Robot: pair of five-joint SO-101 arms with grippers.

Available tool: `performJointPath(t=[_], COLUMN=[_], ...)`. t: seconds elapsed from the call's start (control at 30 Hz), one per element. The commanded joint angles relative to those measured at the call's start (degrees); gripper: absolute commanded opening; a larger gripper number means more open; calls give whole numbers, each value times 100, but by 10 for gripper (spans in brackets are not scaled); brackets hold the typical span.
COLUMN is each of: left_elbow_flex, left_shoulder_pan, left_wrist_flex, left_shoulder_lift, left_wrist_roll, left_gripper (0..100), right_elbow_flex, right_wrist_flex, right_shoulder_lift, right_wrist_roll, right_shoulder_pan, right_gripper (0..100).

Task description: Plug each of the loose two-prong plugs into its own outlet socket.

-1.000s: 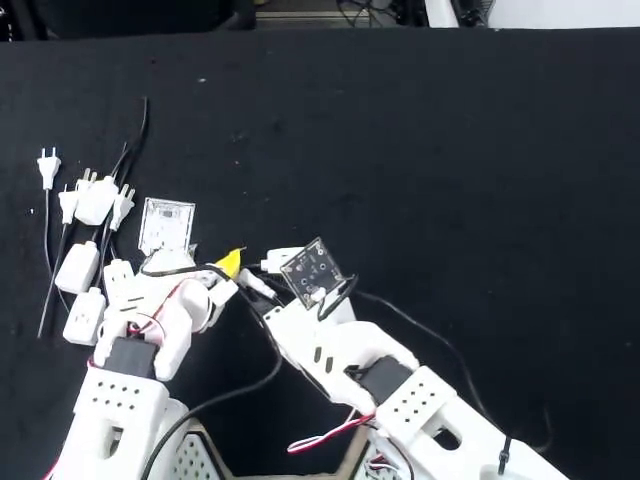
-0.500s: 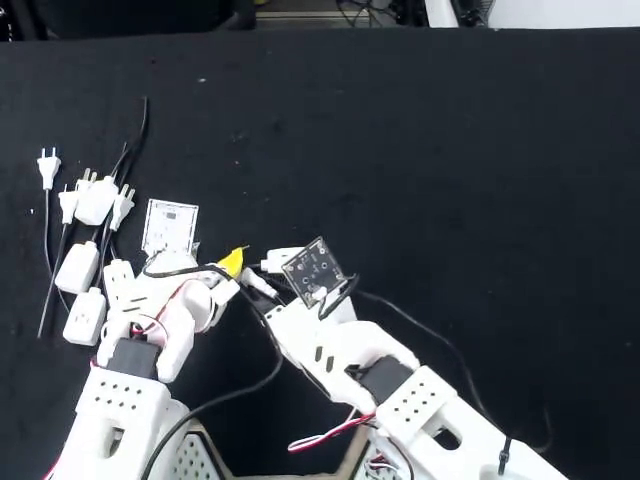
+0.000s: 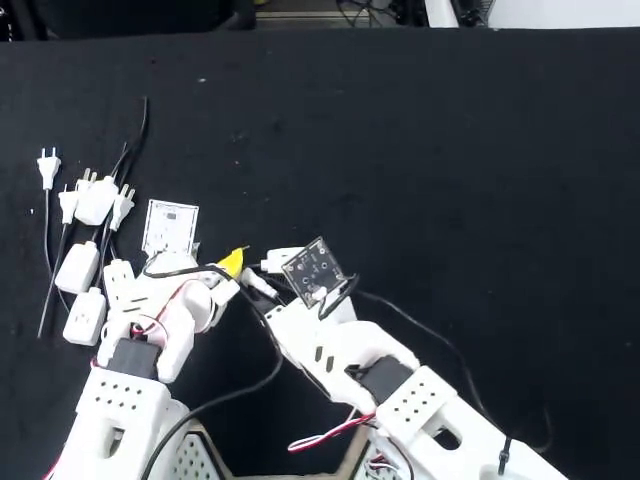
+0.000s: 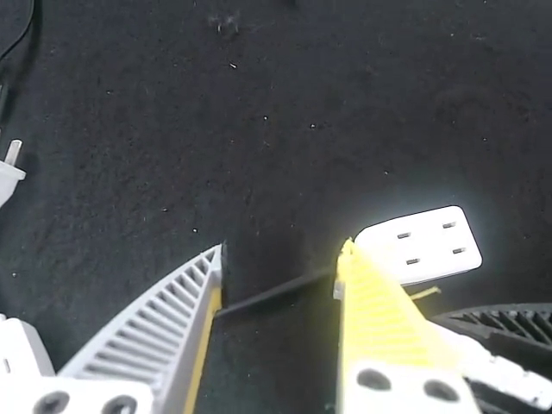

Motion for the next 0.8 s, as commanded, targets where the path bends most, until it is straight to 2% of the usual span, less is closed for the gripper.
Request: performJointPath(t=[0.0, 0.77], left_elbow_flex=[84, 110], left_shoulder_pan=[224, 233], left_wrist_flex=[26, 26], left_shoulder_lift=[141, 141], left_wrist_roll=[-97, -281], left_gripper=[220, 219], right_elbow_flex=[-180, -180], right_wrist_flex=[-114, -114], right_shoulder_lift=[-312, -312], right_wrist_roll=[-44, -35], right_shoulder_pan=[149, 158], right_gripper=[11, 11])
